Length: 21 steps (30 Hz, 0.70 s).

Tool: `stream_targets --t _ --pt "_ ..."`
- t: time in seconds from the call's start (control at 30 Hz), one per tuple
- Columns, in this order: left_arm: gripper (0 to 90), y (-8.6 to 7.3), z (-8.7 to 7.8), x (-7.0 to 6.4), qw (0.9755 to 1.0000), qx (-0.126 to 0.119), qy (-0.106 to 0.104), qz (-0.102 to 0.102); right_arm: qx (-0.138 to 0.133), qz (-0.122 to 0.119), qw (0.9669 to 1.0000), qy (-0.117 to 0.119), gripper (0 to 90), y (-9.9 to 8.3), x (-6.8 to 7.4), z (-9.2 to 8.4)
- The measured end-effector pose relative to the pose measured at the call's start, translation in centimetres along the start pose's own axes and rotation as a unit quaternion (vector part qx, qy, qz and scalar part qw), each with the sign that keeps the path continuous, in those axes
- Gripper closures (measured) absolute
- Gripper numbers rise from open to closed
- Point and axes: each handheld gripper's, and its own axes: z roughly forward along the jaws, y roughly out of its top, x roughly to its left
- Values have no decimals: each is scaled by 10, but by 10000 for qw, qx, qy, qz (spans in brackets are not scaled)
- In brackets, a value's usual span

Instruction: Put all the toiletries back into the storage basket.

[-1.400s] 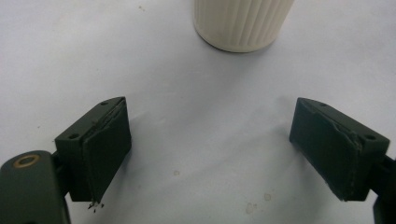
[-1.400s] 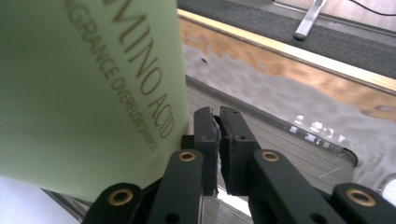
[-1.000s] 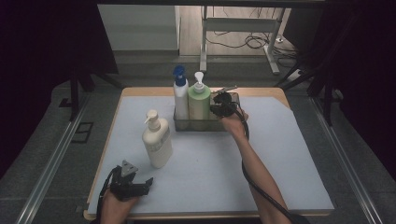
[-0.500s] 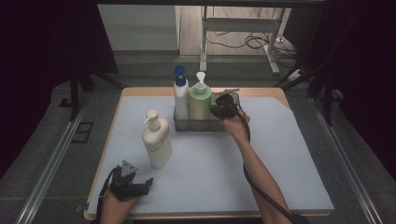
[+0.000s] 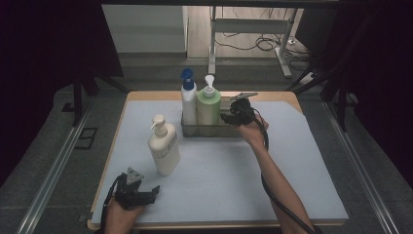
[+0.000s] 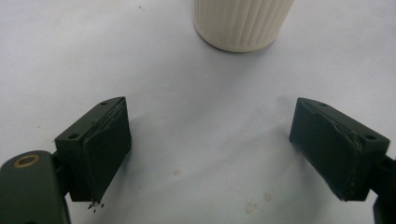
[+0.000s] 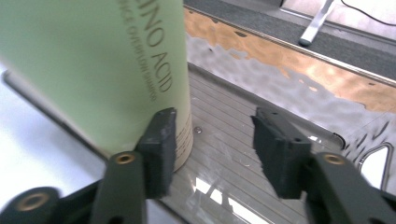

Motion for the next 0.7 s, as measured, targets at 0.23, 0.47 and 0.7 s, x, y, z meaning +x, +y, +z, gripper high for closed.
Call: stream_targets --t 0.23,0.47,0.7 --pt "124 0 0 0 10000 -10 7 -3 -52 -217 9992 329 308 -4 2 -21" --pt "124 0 0 0 10000 -9 0 -8 -122 -251 9985 477 192 -8 5 -36" --pt "124 0 0 0 10000 -9 -2 -8 -218 -507 9976 421 24 -14 11 -50"
